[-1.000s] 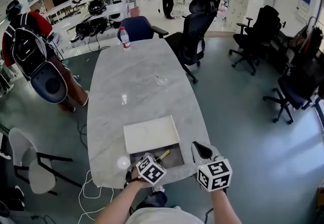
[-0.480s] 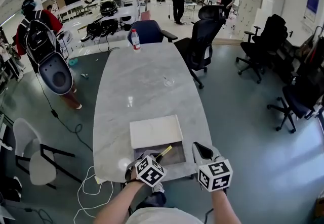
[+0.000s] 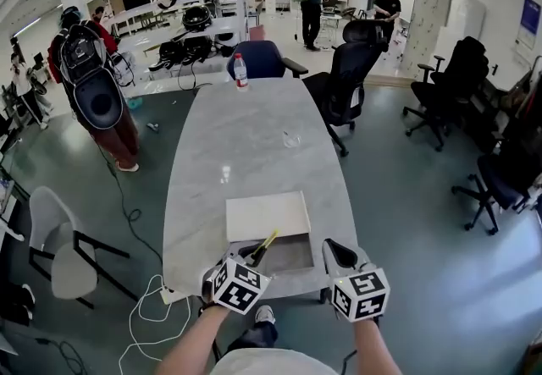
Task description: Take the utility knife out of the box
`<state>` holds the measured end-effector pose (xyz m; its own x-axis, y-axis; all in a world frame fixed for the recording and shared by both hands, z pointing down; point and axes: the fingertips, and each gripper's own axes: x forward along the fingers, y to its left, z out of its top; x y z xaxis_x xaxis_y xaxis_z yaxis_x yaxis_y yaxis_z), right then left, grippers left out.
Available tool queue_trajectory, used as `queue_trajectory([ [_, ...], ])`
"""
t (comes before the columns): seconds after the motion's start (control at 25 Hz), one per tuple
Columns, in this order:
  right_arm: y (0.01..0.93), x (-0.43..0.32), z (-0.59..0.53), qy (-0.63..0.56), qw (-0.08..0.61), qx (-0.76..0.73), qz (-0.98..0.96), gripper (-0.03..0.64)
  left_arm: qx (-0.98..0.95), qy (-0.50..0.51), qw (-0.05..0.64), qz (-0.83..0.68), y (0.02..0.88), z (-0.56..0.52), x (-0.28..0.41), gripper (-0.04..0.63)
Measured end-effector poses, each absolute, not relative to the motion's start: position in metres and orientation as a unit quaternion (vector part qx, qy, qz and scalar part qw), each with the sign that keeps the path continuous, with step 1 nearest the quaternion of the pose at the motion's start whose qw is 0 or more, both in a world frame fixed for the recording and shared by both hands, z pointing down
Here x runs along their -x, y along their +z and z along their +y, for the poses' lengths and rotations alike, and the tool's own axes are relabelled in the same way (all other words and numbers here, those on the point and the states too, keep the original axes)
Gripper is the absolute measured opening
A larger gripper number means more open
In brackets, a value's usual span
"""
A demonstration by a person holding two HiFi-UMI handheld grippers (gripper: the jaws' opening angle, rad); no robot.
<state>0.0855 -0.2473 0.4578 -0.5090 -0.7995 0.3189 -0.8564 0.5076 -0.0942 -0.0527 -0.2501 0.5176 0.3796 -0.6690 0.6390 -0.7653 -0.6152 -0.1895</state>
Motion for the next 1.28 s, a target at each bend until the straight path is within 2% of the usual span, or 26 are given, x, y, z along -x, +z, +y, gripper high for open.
queue_trajectory([
  [0.64,0.439,-0.085,-0.214,0.103,0.103,-0.475,-0.868,0.005,-0.819,0.196,0.039,-0.538,0.436,-0.218,0.094,0.061],
  [1.28,0.430,-0.079,-0.172,0.078,0.100,-0.463,-0.877,0.005,-0.785,0.090,0.033,-0.612,0.416,-0.155,0.136,0.061],
])
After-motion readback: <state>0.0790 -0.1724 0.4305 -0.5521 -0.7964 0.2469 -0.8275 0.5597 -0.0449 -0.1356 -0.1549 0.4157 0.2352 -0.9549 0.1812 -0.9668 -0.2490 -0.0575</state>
